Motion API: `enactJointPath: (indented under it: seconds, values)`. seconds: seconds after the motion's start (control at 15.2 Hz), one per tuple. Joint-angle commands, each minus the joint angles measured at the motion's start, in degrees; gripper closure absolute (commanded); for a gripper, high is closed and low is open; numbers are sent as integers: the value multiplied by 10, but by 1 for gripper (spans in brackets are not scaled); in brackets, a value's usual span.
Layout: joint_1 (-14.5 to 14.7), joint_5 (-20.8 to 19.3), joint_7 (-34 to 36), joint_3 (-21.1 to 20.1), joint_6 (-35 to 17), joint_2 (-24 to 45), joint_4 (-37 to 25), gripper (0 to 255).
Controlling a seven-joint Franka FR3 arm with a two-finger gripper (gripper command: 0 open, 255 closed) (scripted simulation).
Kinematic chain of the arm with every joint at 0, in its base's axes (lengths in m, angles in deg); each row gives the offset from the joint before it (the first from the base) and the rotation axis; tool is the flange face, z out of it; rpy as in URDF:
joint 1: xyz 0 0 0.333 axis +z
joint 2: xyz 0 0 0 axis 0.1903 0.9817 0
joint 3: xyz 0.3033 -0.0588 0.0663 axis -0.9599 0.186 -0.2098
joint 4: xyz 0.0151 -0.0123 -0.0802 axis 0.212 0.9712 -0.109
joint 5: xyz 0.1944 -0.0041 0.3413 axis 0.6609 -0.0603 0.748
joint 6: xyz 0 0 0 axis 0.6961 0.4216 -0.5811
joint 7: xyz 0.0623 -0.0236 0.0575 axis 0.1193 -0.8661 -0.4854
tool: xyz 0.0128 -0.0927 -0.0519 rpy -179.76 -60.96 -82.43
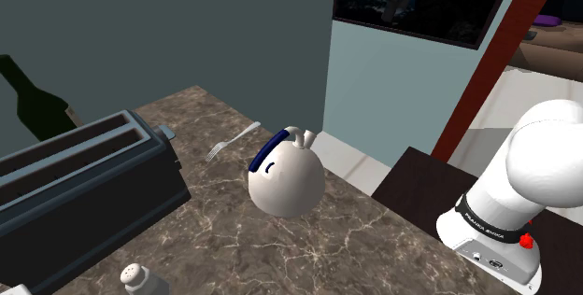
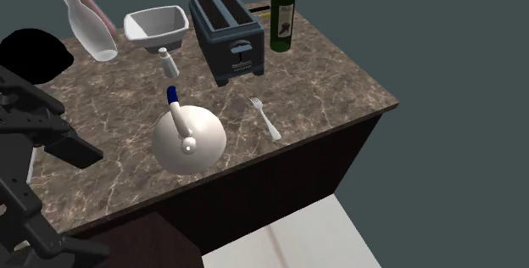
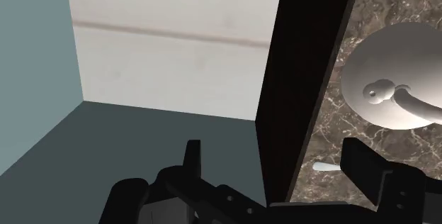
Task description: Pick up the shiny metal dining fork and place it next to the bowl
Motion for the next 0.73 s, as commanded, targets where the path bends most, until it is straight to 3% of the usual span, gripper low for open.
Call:
enactJointPath:
  seconds: [0.0, 0.66]
  values:
    - [0, 0, 0, 0, 0, 0, 0, 0]
    - [58, 4, -83, -9, -167, 141, 16, 0]
